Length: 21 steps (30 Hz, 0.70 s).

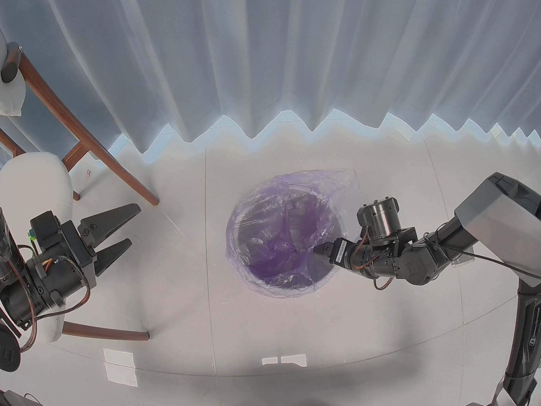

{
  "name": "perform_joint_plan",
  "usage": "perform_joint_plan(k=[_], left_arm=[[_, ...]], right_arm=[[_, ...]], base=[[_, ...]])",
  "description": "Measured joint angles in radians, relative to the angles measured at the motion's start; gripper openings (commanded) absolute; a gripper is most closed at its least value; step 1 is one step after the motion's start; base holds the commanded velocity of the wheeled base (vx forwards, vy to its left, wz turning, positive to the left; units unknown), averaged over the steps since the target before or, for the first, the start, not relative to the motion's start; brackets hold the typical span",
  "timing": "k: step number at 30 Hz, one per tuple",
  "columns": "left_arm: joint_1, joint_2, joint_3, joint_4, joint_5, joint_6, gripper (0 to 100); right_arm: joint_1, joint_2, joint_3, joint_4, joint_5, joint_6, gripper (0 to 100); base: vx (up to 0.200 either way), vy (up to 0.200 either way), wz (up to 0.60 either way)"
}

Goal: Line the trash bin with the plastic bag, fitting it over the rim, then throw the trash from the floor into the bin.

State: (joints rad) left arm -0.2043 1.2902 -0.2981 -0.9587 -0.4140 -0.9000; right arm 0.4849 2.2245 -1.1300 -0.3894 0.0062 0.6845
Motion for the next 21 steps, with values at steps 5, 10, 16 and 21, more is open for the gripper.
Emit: perform_joint_plan(k=[5,10,16,21], left_arm=[[0.003,-0.007,0.005,0.000,0.000,0.000,100],[0.004,-0.014,0.012,-0.001,0.000,0.000,100],[0.005,-0.020,0.014,0.000,0.000,0.000,100],[0.004,-0.024,0.019,0.000,0.000,0.000,100]], right_arm=[[0.001,0.038,-0.040,0.000,-0.011,0.000,100],[0.001,0.051,-0.061,0.001,-0.041,-0.001,100],[0.001,-0.001,-0.031,0.020,-0.053,0.000,100],[0.001,-0.127,0.071,0.033,-0.039,0.002,100]], base=[[0.000,0.000,0.00],[0.000,0.000,0.00],[0.000,0.000,0.00],[0.000,0.000,0.00]])
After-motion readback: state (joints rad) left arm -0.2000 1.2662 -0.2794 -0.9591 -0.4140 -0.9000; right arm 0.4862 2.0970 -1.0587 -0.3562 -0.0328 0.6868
